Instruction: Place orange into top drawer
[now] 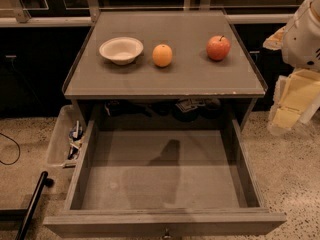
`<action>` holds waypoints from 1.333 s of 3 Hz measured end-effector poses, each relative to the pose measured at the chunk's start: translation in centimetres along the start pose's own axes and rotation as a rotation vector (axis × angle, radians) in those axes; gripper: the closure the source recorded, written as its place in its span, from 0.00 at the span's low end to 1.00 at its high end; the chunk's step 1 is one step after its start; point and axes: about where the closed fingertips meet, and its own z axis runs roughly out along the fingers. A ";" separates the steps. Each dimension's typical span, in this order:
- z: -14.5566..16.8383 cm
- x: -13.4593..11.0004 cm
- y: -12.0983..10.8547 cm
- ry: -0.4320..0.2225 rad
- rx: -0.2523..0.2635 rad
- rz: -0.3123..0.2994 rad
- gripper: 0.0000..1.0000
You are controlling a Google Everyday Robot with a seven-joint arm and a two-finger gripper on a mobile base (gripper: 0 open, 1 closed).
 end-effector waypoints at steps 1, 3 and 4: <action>0.1 -0.3 -0.8 -0.012 0.014 -0.009 0.00; 3.3 -1.1 -7.4 -0.051 0.030 -0.067 0.00; 3.5 -1.8 -7.3 -0.111 0.056 -0.073 0.00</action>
Offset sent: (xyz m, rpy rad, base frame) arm 0.0821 -0.0067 -0.0079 -0.0015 -0.0431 0.0587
